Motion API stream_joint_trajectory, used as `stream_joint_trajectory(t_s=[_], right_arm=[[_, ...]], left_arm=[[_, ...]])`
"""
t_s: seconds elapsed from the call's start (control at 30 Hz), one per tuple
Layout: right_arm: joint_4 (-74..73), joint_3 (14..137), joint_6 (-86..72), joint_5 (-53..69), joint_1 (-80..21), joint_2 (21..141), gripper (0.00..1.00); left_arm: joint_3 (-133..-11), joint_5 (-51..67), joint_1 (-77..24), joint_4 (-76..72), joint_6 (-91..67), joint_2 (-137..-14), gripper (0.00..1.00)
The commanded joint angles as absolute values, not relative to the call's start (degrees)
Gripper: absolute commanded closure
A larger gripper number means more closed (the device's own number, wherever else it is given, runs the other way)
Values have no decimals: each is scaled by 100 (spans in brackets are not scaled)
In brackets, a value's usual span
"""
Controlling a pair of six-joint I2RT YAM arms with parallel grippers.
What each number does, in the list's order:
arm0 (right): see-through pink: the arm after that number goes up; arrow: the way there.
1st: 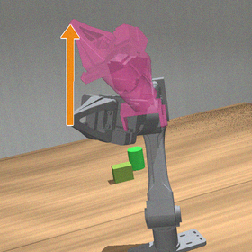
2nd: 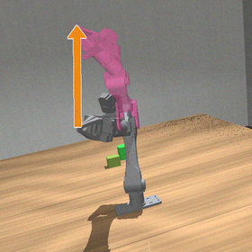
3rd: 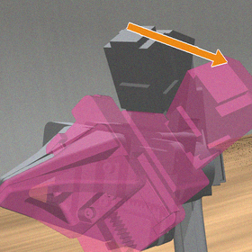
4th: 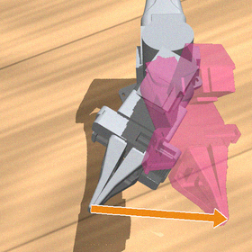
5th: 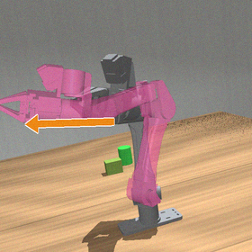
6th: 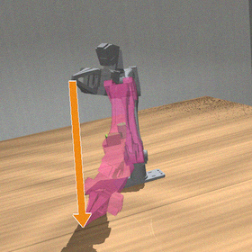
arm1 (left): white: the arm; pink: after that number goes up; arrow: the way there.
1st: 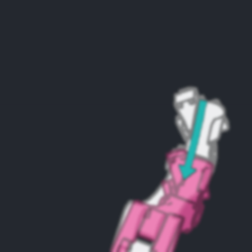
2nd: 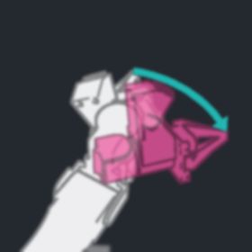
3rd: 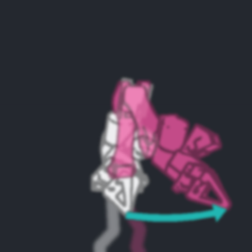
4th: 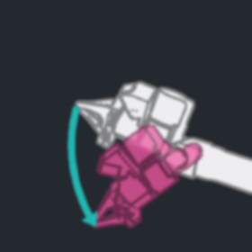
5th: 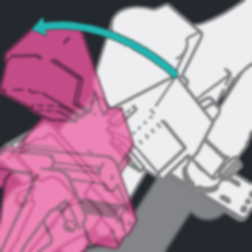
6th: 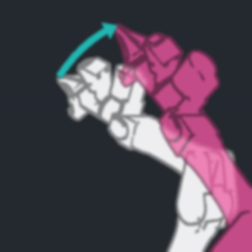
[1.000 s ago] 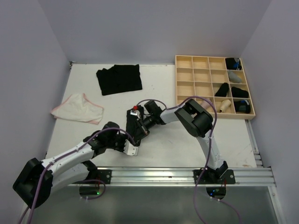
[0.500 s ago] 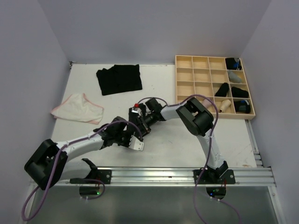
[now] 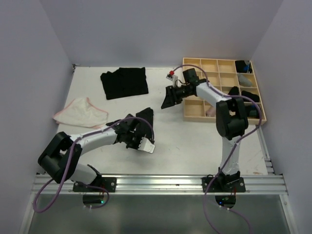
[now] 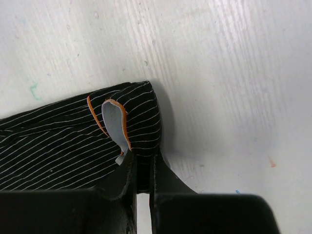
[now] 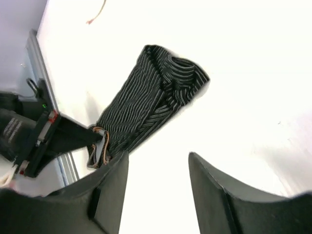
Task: Roll the underwear
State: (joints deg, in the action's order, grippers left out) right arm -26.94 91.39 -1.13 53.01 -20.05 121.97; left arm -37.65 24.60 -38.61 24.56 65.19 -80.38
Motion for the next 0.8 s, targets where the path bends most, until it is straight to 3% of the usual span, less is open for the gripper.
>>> stream_joint_trajectory(t_s=[0.0, 0.23, 0.43, 0.57, 0.7, 0.77], right_arm=[[-3839, 9229, 1387, 4808, -2171, 10946, 45], [-3894, 7639, 2398, 4369, -2162, 9292, 67], [-3797, 6655, 2953, 4131, -2249, 8106, 75], [-3631, 6443, 3243, 3745, -2960, 7875, 71], [-3016, 6311, 3348, 3209, -4119, 8182, 52], [-2796, 6372, 3392, 3032, -4350, 8567, 49]], left_arm=[[-4049, 3076, -3780, 4051, 6416, -8761, 100], [-5641, 3910, -2858, 5413, 6565, -10826, 100], [-6862, 4043, -2365, 6283, 6688, -12232, 100], [-7355, 4070, -2312, 6653, 6741, -12857, 100], [-7751, 3973, -2312, 6785, 6601, -13349, 99], [-7901, 3973, -2312, 6820, 6504, -13447, 99]])
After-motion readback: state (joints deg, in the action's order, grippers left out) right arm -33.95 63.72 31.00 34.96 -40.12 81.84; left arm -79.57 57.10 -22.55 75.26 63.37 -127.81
